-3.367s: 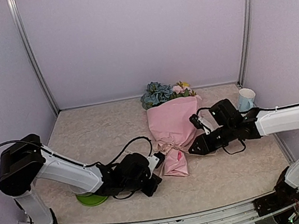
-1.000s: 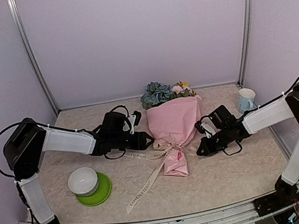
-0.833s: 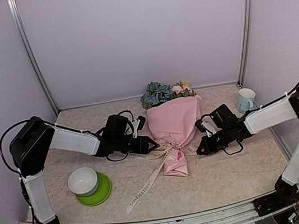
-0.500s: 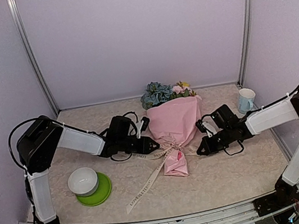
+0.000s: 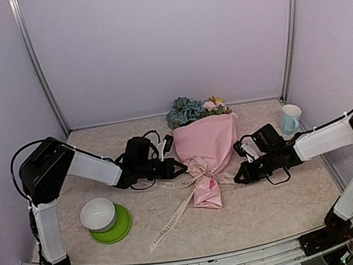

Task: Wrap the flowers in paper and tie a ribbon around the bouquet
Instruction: Adjust the tied bouquet at the center of the board.

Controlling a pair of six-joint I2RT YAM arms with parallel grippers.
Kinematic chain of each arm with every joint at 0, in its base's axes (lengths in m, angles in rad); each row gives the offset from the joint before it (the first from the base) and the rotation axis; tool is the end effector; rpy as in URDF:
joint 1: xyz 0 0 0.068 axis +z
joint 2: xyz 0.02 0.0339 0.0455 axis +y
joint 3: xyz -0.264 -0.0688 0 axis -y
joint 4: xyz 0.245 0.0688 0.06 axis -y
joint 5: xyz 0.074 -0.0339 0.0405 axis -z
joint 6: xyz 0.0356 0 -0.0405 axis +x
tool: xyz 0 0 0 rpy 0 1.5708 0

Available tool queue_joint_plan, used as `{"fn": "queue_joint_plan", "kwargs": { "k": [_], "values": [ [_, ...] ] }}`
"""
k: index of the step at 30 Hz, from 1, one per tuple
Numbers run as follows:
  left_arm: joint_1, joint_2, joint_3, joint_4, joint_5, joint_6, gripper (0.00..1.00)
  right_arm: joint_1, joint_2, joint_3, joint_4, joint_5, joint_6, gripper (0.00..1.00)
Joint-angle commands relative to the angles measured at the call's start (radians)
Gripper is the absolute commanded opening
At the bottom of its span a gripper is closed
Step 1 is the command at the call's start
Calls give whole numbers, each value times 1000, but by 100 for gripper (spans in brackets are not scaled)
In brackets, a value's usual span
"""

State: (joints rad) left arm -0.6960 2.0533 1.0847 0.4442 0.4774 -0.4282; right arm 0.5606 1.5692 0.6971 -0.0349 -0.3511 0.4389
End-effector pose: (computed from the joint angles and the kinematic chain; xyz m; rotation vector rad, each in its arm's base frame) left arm 0.3135 -0.2832 0.1266 0.6086 2.1706 -1.1459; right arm 0.2385 0.1642 0.1439 -0.3166 2.5843 0.8338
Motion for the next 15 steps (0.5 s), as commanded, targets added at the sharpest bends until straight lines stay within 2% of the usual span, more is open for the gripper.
{"fn": "queue_joint_plan", "kwargs": {
  "k": [1,4,15],
  "values": [
    [41,-42,-54,50,-48,-33,0,-13,-69,-50,-9,35,35,0],
    [75,-40,-81,49,-74,-53,0,-16,-86,-86,-7,27,50,0],
    [91,5,-127,1,-177,-120,0,-16,-93,-169,-19,1,75,0]
  ]
}}
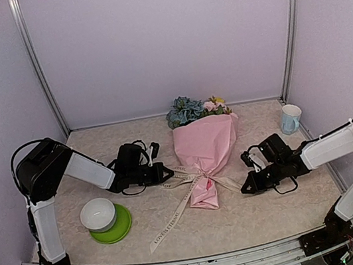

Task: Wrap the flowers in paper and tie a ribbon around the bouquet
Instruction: Adjust the tied bouquet at the center of the board.

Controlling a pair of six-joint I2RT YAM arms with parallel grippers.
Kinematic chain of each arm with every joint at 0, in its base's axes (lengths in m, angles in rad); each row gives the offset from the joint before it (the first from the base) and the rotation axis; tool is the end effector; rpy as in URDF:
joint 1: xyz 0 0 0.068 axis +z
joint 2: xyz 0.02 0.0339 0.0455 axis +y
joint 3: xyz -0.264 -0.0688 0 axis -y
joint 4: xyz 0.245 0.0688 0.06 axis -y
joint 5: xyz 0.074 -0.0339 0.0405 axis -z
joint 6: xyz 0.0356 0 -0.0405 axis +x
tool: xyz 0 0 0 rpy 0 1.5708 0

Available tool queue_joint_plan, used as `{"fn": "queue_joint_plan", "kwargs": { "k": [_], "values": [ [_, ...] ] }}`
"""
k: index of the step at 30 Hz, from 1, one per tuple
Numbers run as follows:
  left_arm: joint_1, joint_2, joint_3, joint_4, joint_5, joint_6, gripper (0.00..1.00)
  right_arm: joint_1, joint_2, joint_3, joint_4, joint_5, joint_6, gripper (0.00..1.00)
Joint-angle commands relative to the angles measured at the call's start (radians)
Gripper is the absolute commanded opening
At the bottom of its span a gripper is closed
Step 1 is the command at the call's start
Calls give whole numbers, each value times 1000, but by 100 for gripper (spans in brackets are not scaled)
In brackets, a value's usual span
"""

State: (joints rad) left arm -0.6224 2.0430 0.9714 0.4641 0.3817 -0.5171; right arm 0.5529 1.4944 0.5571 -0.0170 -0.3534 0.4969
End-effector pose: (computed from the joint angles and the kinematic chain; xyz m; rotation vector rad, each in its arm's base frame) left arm 0.3156 -0.2428 0.1011 0.3559 2.3031 -1.0310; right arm 0.2108 0.1446 0.1272 -0.2255 2.6533 0.8350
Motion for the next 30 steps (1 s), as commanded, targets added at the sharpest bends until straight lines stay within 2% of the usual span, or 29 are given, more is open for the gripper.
{"fn": "queue_joint_plan", "kwargs": {
  "k": [1,9,17,22,30],
  "values": [
    [21,15,-22,-16,-86,-40,0,-8,-22,-33,-45,10,21,0],
    [42,2,-48,-26,-108,-33,0,-19,-70,-89,-56,28,52,0],
    [40,-12,-61,-39,-118,-13,0,-28,-76,-77,-65,22,41,0],
    [-38,-36,-51,-96,-115,46,0,-32,-89,-14,-92,43,7,0],
    [-114,-136,-138,-132,-180,25,0,-111,-119,20,-177,96,-32,0]
  ]
}}
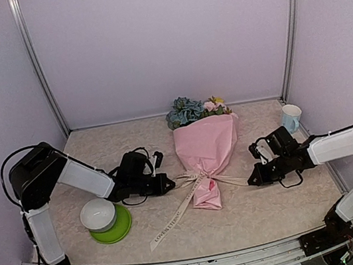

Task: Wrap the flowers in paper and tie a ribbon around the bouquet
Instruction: Adjust the tied bouquet at the center of the board, then reset both arms

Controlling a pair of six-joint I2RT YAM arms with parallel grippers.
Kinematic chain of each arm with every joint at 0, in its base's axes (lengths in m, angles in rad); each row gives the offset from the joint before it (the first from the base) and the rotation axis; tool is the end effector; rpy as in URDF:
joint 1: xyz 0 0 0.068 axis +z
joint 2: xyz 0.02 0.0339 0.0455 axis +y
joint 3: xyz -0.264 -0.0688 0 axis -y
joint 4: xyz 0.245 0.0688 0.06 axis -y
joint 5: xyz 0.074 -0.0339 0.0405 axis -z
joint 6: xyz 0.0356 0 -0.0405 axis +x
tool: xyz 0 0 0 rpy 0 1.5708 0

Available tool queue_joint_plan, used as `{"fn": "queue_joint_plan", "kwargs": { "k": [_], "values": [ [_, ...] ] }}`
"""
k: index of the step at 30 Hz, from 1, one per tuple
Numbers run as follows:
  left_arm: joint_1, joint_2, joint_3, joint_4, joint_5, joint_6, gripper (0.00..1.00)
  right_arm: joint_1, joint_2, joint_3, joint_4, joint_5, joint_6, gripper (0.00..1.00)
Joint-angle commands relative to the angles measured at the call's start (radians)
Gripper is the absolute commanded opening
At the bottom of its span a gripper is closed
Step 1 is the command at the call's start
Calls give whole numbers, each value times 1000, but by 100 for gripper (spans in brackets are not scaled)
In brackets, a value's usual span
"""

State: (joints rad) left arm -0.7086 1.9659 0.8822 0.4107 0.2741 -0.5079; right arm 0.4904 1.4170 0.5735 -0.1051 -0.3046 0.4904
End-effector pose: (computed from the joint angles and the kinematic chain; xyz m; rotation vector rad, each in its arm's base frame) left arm 0.2777 -0.2507 0.1012 0.3974 2.3621 -0.9284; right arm 0.2157 0.1273 0.1435 -0.1299 2.6320 0.7549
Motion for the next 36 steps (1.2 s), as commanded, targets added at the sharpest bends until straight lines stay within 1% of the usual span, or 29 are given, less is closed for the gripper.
{"fn": "queue_joint_plan", "kwargs": {
  "k": [1,4,6,10,11,12,13,14,15,16,17,18,19,20,23,25,27,29,32,35,36],
  "values": [
    [-34,-69,-60,-78,-74,13,0,-64,-53,-6,-91,46,-27,0],
    [-65,-83,-71,-85,-69,15,0,-92,-92,-20,-96,44,-26,0],
    [-88,-87,-71,-93,-71,25,0,-97,-112,-20,-100,45,-55,0],
    [-101,-115,-73,-115,-119,26,0,-99,-121,-14,-112,39,-72,0],
    [-101,-128,-66,-140,-151,26,0,-99,-124,-8,-125,47,-76,6],
    [-103,-146,-55,-174,-188,30,5,-100,-132,0,-139,62,-79,17],
    [-106,-169,-37,-214,-232,35,23,-102,-145,7,-155,76,-81,29],
    [-111,-193,-24,-250,-275,37,35,-110,-166,16,-167,91,-82,40],
    [-114,-228,-16,-287,-327,36,52,-122,-192,24,-183,108,-82,51],
    [-115,-266,-8,-319,-374,36,64,-138,-220,34,-198,133,-80,61],
    [-114,-306,-2,-347,-418,32,82,-155,-252,44,-215,157,-79,72],
    [-112,-350,5,-373,-449,35,96,-175,-284,52,-228,177,-81,86],
    [-109,-390,10,-387,-460,43,98,-192,-316,60,-236,189,-85,98],
    [-104,-433,14,-391,-442,61,99,-209,-342,66,-239,192,-93,100],
    [-91,-537,12,-380,-390,99,99,-245,-387,93,-249,201,-119,100],
    [-65,-610,-8,-368,-431,97,99,-252,-407,110,-249,231,-134,100],
    [-2,-682,-33,-363,-520,95,99,-255,-435,113,-229,282,-146,100],
    [74,-739,-44,-389,-639,76,99,-257,-475,99,-180,325,-163,100],
    [177,-786,-56,-395,-790,76,99,-257,-514,43,-45,389,-203,100],
    [221,-799,-101,-324,-985,128,99,-259,-519,-23,107,492,-259,100],
    [226,-803,-124,-279,-1043,168,99,-260,-518,-40,153,509,-286,100]
  ]
}}
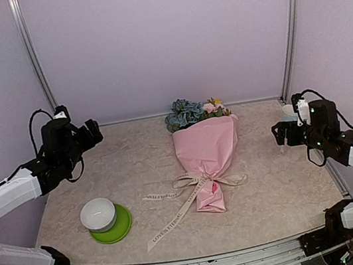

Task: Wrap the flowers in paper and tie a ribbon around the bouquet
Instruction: Reset both arms

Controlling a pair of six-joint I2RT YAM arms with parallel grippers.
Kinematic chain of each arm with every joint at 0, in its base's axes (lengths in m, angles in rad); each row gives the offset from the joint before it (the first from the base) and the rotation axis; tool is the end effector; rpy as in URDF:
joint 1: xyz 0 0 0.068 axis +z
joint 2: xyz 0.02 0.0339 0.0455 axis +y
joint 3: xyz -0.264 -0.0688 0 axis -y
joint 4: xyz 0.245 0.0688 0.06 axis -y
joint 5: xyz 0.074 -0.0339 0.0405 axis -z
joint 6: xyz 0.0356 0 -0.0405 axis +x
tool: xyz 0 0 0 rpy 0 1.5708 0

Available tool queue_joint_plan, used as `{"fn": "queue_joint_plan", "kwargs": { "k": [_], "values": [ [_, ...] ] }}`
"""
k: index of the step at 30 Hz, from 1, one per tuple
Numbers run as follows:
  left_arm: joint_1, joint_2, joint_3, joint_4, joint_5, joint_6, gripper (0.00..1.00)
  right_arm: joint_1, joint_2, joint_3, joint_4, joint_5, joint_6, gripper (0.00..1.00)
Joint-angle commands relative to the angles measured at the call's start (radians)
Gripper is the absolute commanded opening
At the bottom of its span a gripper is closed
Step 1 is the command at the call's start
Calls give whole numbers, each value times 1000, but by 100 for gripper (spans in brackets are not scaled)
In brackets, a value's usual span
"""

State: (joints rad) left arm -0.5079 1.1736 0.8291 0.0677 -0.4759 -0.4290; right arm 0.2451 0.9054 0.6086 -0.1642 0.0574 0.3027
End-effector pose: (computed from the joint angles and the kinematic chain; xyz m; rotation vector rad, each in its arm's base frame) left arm 0.2442 -0.1172 0.3018 -0.2574 1.8036 -0.2234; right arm 0.2013 0.0482 0.2582 0.0952 2.0407 0.2860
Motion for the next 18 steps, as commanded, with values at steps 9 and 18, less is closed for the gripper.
{"fn": "queue_joint_plan", "kwargs": {
  "k": [9,18],
  "values": [
    [134,-40,-403,538,-296,260,99,-113,71,-244,592,125,-160,100],
    [197,-83,-541,690,-142,274,99,-114,96,-263,609,120,-155,100]
  ]
}}
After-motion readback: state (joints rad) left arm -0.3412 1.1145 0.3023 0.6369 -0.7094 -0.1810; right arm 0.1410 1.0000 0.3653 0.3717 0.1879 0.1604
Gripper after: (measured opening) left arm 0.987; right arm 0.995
